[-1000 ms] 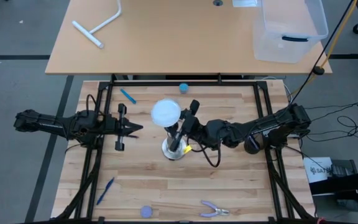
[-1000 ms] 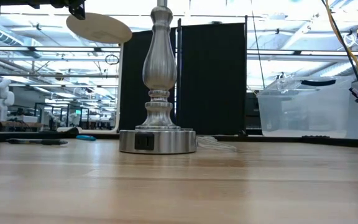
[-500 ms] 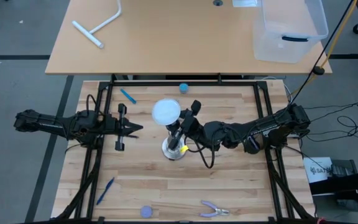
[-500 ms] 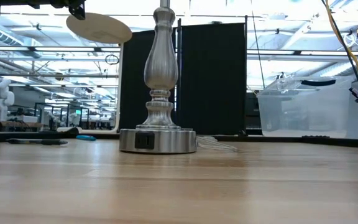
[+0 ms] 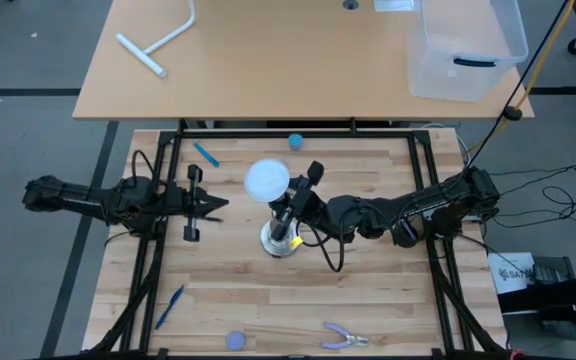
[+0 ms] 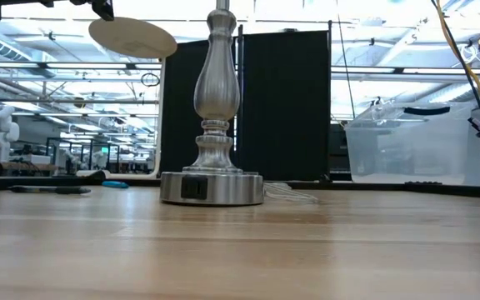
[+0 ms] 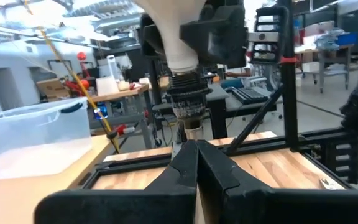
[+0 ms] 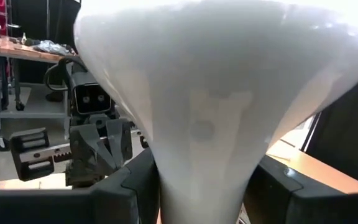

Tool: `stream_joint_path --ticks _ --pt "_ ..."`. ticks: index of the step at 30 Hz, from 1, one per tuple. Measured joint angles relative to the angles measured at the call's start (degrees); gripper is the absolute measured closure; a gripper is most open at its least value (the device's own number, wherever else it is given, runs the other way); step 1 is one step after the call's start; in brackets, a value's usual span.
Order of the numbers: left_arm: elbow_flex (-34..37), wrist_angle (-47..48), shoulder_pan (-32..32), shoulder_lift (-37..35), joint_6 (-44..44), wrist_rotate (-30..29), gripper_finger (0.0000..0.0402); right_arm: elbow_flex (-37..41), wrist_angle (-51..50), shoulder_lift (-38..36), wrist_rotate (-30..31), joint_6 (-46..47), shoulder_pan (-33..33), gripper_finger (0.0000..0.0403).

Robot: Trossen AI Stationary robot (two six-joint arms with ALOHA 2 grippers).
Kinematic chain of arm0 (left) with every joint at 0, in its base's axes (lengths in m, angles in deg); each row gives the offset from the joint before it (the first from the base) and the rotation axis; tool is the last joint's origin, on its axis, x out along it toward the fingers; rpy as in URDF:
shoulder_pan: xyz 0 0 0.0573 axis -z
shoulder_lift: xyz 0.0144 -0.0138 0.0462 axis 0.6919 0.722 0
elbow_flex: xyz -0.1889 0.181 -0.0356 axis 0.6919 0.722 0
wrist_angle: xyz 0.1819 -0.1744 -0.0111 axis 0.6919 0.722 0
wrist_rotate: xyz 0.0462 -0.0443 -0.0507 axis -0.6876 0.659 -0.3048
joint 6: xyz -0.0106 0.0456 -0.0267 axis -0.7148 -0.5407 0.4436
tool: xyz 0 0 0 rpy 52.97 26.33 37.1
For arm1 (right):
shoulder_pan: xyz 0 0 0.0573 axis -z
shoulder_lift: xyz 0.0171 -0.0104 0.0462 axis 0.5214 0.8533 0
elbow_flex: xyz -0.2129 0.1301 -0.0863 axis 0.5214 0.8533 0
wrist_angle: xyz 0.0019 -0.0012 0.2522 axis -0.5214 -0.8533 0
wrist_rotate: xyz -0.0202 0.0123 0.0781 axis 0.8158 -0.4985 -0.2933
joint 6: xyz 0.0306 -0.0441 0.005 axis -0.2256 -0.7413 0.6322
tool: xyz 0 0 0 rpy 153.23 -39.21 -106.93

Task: Screw lightbulb
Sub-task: Insert the lightbulb into the lamp

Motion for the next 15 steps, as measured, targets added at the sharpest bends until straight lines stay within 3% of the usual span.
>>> stream_joint_path --ticks 4,8,11,15 --pt "0.0 -4.9 2.1 0.0 1.4 -6.5 0.0362 0.0 -0.3 0.0 -0.1 -0.5 0.0 0.0232" --pt "-1.7 -8.9 4.5 0.0 1.5 -8.0 0.0319 0.0 -0.5 0.0 -0.1 -1.2 -0.1 0.0232" --pt "-9.3 -4.5 5.8 0.6 0.2 -8.5 0.0298 0.1 -0.5 0.0 0.0 -1.4 -0.1 0.0232" --pt "-24.6 10.6 6.4 6.0 -2.6 -13.0 0.0295 0.1 -0.8 0.0 0.1 -1.6 -0.2 0.0233"
